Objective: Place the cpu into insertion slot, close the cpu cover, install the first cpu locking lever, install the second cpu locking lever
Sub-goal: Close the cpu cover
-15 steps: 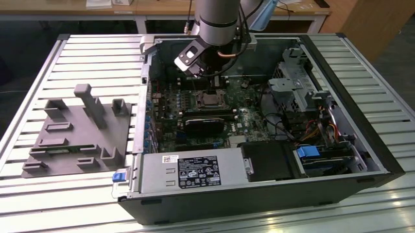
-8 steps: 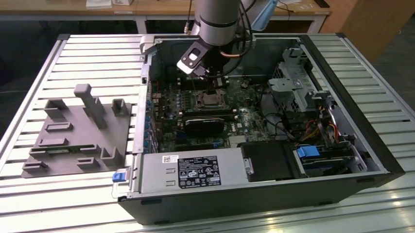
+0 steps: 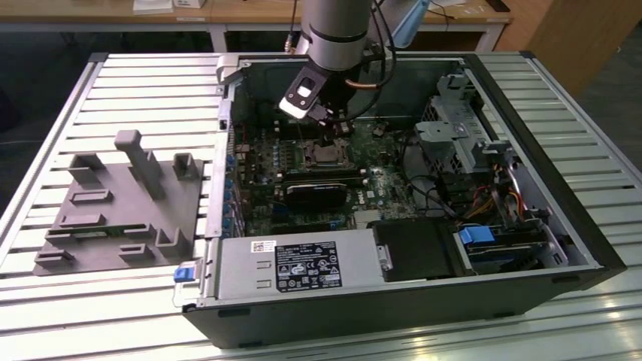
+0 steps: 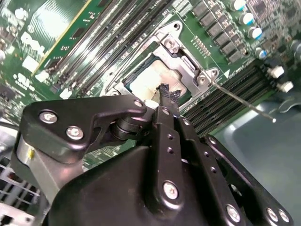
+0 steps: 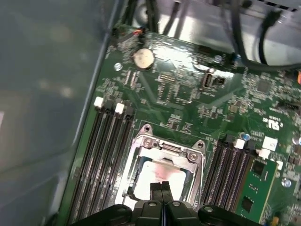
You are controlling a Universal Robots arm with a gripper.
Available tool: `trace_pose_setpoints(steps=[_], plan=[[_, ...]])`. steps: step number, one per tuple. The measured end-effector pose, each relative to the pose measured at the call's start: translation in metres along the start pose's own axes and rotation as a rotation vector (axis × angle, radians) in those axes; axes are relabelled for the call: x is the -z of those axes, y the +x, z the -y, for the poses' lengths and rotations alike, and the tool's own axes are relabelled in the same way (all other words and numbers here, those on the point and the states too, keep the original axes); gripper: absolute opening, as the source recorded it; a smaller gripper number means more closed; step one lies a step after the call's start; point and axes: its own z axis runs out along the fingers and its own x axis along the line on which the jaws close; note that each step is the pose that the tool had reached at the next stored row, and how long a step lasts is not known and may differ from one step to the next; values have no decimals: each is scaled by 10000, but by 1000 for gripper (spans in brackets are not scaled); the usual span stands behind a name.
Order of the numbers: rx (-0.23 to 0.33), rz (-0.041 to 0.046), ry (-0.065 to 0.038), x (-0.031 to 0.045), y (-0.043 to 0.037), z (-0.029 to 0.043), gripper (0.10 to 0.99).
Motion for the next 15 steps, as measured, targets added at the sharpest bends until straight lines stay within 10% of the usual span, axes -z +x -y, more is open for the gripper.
trace_pose_setpoints(steps=[15], plan=[[2727,-31,104,-2,0,0,106]])
